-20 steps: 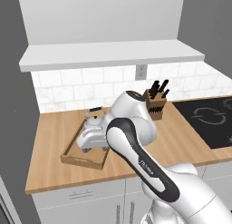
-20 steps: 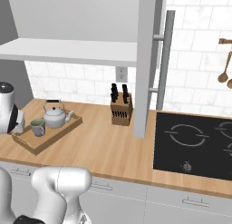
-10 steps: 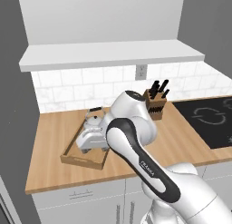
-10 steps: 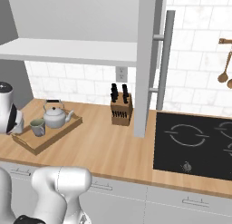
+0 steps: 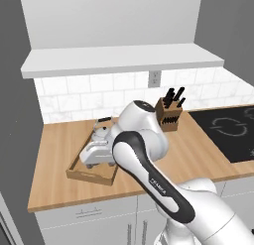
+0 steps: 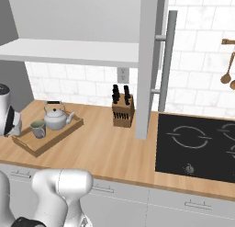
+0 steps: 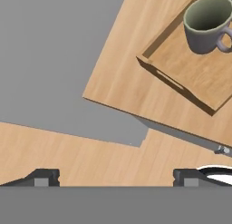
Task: Pick the kettle from the counter and place it on the tray. Then pick the mug from the cabinet and place it on the tray. Then close the cabinet doors.
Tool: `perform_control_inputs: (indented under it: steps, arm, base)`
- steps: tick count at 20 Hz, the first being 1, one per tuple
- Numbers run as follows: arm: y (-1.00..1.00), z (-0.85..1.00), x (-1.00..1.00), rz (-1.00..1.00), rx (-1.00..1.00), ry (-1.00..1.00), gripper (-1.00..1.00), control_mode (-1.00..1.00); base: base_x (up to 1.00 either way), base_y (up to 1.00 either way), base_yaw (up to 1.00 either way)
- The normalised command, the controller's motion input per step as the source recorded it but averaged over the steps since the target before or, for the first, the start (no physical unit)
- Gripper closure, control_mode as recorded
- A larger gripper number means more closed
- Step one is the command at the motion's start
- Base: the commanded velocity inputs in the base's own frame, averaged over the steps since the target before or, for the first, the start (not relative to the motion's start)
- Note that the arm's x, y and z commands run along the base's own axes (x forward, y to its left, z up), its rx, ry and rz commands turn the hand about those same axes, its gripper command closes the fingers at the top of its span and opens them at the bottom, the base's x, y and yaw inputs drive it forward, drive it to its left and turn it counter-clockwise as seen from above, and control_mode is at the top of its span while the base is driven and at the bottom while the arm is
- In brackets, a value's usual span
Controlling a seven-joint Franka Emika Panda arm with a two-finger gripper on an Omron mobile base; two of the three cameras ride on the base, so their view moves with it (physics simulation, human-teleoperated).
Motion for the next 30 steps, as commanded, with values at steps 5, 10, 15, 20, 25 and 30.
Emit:
perform_control_inputs:
  steps: [5, 10, 15, 20, 25, 30]
  arm:
    - [0.00, 0.00, 0.00, -0.01, 0.00, 0.00, -1.00, -1.00]
    - [0.08, 0.00, -0.06, -0.01, 0.00, 0.00, -1.00, -1.00]
    - [0.10, 0.00, -0.26, -0.01, 0.00, -0.05, -1.00, -1.00]
    - [0.07, 0.00, -0.36, -0.02, 0.00, -0.06, -1.00, -1.00]
    - [0.00, 0.00, -0.30, -0.04, 0.00, 0.00, -1.00, -1.00]
    - [0.00, 0.00, -0.18, 0.00, 0.00, -0.02, -1.00, -1.00]
  base:
    - [0.00, 0.00, 0.00]
    - [0.00, 0.00, 0.00]
    - [0.00, 0.00, 0.00]
    - [0.00, 0.00, 0.00]
    - [0.00, 0.00, 0.00]
    - [0.00, 0.00, 0.00]
